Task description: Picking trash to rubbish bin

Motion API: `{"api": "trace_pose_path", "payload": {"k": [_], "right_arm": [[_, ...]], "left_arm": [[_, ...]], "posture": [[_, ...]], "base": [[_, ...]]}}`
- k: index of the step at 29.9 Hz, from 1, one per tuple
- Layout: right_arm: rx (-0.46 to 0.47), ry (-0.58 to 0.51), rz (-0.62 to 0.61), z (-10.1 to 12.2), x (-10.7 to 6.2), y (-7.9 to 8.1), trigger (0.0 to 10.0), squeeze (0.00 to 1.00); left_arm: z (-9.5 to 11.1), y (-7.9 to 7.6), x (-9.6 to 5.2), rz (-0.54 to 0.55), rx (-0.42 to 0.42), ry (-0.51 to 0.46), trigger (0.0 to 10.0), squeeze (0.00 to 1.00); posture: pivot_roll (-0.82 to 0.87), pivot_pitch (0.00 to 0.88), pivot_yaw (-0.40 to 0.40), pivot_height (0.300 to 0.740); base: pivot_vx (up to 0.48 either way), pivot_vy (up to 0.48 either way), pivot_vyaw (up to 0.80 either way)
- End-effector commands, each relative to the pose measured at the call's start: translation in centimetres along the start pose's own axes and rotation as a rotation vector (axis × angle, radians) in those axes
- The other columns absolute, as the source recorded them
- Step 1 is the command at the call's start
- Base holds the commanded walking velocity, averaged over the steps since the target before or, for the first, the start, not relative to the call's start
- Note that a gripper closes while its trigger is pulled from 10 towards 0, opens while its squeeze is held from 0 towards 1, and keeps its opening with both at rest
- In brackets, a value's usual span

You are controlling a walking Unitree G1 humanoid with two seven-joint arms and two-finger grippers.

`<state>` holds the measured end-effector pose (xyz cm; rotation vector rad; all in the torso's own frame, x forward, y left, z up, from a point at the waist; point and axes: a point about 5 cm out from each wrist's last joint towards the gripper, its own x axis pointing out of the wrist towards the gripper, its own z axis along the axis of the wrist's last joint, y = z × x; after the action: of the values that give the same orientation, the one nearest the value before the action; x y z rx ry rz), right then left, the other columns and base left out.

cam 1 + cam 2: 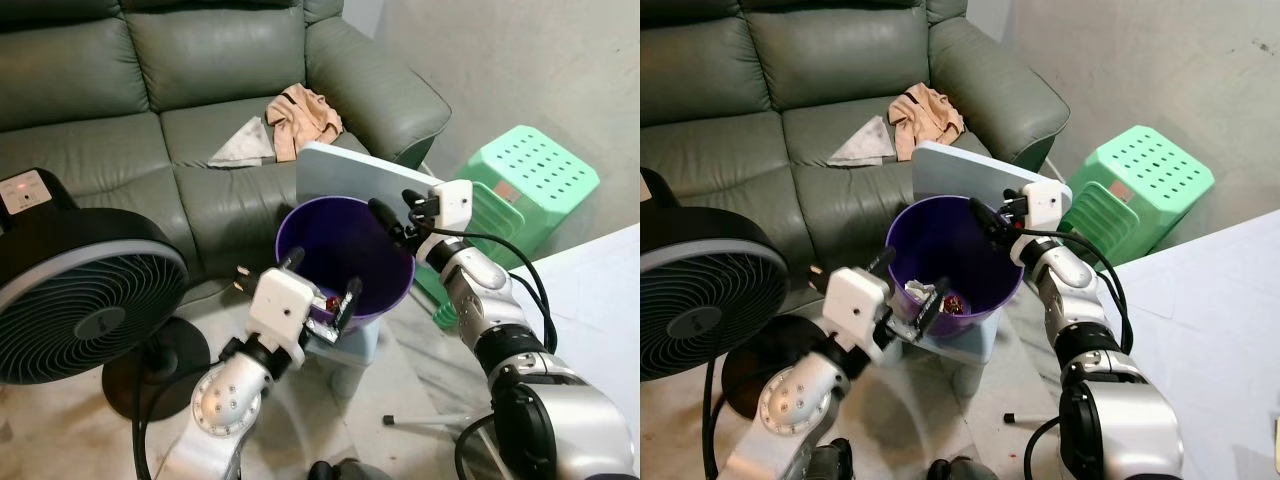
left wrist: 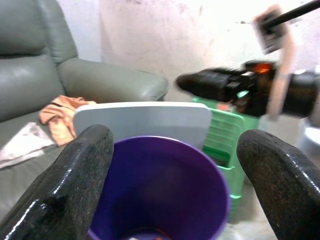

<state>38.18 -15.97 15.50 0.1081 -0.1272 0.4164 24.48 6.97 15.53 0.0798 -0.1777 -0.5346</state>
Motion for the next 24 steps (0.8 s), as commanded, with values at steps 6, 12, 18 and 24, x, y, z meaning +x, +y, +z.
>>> {"api": "trace_pose_path", "payload": {"k": [6,12,18,24], "right_arm": [[0.010,-0.138,-0.089,1.3,-2.0,-1.6,10.0,1.00],[-0.006,-0.178,-0.123,1.3,-3.6,-1.5,10.0,1.00],[-0.012,-0.176,-0.222,0.8,-5.5,-1.4,10.0,1.00],[-0.041,-0.196,-0.279,1.0,-6.6,-1.3,10.0,0.67]], "left_arm": [[0.4,3.5,1.5,0.101,-0.057,-0.042,10.0,0.00],[0.3,6.3,2.1,0.240,-0.070,-0.036,10.0,0.00],[-0.4,8.9,2.7,0.353,-0.050,-0.001,10.0,0.00],[-0.7,10.2,3.3,0.389,-0.027,0.006,10.0,0.00]], "posture": [[0.11,0.062,-0.100,0.740],[0.09,0.034,-0.081,0.740],[0.08,0.005,-0.076,0.740],[0.06,0.000,-0.080,0.740]], "base": [[0.000,0.000,0.00],[0.000,0.000,0.00],[0.000,0.000,0.00],[0.000,0.000,0.00]]}}
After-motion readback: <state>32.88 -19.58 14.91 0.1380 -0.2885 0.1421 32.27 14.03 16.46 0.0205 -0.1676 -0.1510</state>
